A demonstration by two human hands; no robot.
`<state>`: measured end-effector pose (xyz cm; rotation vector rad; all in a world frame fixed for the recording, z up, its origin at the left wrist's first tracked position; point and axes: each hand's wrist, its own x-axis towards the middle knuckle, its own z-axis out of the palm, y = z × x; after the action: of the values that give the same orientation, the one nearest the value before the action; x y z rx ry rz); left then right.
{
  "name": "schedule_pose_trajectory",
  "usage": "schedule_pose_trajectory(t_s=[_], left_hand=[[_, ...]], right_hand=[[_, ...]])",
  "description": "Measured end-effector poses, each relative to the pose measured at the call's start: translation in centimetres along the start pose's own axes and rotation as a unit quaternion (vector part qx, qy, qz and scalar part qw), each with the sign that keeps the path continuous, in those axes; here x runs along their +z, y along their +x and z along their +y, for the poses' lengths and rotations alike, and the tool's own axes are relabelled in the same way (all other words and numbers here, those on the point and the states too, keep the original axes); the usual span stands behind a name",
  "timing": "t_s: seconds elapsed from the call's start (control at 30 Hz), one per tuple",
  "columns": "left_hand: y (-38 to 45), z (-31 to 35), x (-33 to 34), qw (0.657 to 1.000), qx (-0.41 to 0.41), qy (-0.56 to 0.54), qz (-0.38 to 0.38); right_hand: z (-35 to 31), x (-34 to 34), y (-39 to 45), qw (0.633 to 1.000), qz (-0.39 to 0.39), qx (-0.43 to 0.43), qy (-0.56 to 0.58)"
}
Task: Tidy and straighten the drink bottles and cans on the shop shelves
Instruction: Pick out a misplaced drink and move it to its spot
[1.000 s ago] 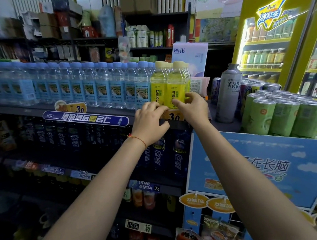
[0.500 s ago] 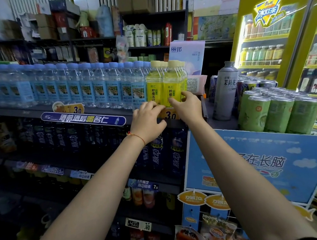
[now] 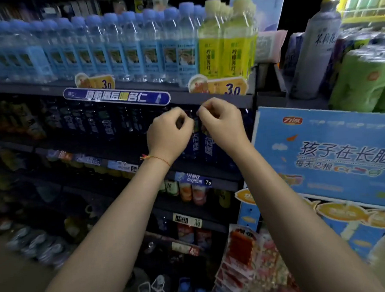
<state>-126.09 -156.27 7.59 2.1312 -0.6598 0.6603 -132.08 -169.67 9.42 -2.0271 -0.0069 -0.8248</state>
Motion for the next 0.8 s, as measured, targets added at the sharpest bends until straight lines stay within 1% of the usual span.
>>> schedule_pose_trajectory(t_s=[0.07, 0.17, 0.2, 0.27, 0.37, 0.47, 0.57, 0.7, 0.8], left_hand=[[-2.0, -2.9, 0.3, 0.994, -0.079, 0.002, -0.079], [-4.9, -7.6, 0.8, 0.973, -0.151, 0.014, -0.176], [-5.8, -9.0, 0.7, 0.964, -0.176, 0.004, -0.198], [-7.6, -11.6, 0.0, 0.948, -0.230, -0.039, -0.217], [-9.9, -15.6, -2.7, 0.925, -0.298, -0.099, -0.214], [-11.7, -20.9, -6.7, 0.913, -0.338, -0.133, -0.186], [-13.0, -27.2, -11.8, 0.912, -0.359, -0.139, -0.142], [-14.3, -35.2, -19.4, 0.913, -0.375, -0.144, -0.069], [-14.7, -40.7, -24.4, 0.912, -0.380, -0.145, -0.055]], right_hand=[[1.7, 2.0, -1.7, 0.998, -0.049, 0.040, 0.017], [4.4, 5.0, -4.1, 0.991, -0.088, 0.099, 0.031], [5.2, 6.1, -4.9, 0.988, -0.094, 0.119, 0.033], [6.2, 8.5, -6.4, 0.982, -0.101, 0.157, 0.039], [6.3, 13.1, -8.1, 0.973, -0.131, 0.187, 0.022], [5.2, 19.5, -9.5, 0.962, -0.176, 0.207, 0.029], [3.1, 27.3, -10.5, 0.955, -0.214, 0.206, 0.017], [-1.4, 37.8, -10.8, 0.949, -0.250, 0.192, 0.004], [-4.5, 45.5, -10.8, 0.941, -0.278, 0.191, -0.002]])
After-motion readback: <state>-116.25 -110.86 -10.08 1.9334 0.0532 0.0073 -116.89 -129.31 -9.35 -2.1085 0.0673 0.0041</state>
